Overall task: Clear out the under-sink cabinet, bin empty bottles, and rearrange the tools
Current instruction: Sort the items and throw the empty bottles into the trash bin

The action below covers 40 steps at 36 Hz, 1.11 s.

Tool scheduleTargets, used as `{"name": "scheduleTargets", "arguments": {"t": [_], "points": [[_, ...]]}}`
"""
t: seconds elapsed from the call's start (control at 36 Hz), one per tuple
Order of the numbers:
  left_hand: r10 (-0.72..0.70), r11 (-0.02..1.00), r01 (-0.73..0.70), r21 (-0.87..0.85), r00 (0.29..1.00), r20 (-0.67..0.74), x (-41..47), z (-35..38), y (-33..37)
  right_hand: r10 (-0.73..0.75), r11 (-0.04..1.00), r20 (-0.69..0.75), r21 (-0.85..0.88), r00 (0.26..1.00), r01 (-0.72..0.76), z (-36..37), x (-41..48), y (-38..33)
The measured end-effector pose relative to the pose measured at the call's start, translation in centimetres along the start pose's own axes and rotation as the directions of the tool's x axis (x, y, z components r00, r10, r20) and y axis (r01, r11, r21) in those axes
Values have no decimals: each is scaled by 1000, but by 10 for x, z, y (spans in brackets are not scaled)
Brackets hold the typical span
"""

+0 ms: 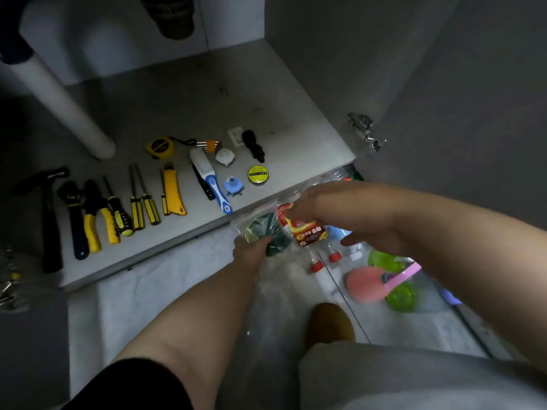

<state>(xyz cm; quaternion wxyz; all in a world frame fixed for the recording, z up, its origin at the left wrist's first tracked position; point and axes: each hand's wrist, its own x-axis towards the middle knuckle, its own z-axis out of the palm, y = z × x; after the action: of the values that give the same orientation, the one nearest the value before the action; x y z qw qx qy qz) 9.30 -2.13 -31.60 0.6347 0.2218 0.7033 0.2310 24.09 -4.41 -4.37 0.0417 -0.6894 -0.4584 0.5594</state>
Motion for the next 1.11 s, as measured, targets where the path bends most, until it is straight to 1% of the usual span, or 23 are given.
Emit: {"name": "scheduleTargets", "arguments": {"t": [0.03,0.08,0.11,0.17,0.19,0.22,0.28,0.42,0.5,0.53,0.58,0.64,0.67,0.69,0.75,0.81,0.86,0.92,1.0,1.06,1.11], "points": [[31,998,-29,49,999,-44,11,2,-2,15,1000,17,0,1000,-15,1,7,0],[100,972,-63,225,982,-161,16,5,-2,21,1000,24,-7,999,-21,2,8,0],[128,946,-56,320,970,-207,15,6,-4,23,1000,36,-11,999,-22,3,9,-1],[178,870,-40,491,955,-238,11,8,-4,26,1000,48,-6,998,-26,3,11,-2],[179,846,-33,532,958,-225,10,9,-6,24,1000,51,2,998,-24,3,12,-3],[150,856,-24,516,967,-204,7,9,-7,21,1000,50,11,999,-22,3,13,-4],[82,905,-10,425,985,-151,2,8,-10,16,1000,50,18,999,-17,5,14,-5],[121,929,-111,354,993,-7,-13,3,-9,18,1000,25,2,1000,-18,14,19,-7],[89,971,-92,220,996,22,-33,-5,1,22,1000,15,-20,1000,-22,18,23,-6],[81,976,-88,200,996,43,-40,-10,5,23,999,12,-34,1000,-22,19,24,-6],[56,959,-83,272,993,106,-53,-24,21,16,997,3,-80,1000,-16,17,27,-6],[0,908,-77,412,983,185,-68,-42,47,-5,985,-12,-171,1000,3,12,30,-10],[-17,874,-98,476,973,231,-73,-52,61,-17,972,-19,-235,1000,12,9,32,-14],[-18,840,-135,526,961,275,-77,-62,75,-29,954,-28,-299,999,20,6,35,-17],[32,786,-236,571,938,345,-88,-81,105,-56,913,-49,-406,997,32,0,42,-24],[142,724,-340,600,925,353,-97,-98,130,-95,880,-66,-472,993,53,-2,51,-30],[265,627,-411,661,911,316,-99,-114,151,-126,847,-69,-527,990,71,0,64,-34],[337,523,-451,724,889,311,-97,-128,165,-129,809,-44,-582,991,80,4,78,-37],[340,369,-445,816,882,327,-88,-148,171,-92,748,50,-656,995,102,14,102,-40],[329,329,-448,831,880,343,-78,-158,165,-100,725,68,-678,993,119,19,122,-39],[358,313,-484,817,857,370,-63,-161,156,-158,710,22,-692,987,129,24,147,-36]]}}
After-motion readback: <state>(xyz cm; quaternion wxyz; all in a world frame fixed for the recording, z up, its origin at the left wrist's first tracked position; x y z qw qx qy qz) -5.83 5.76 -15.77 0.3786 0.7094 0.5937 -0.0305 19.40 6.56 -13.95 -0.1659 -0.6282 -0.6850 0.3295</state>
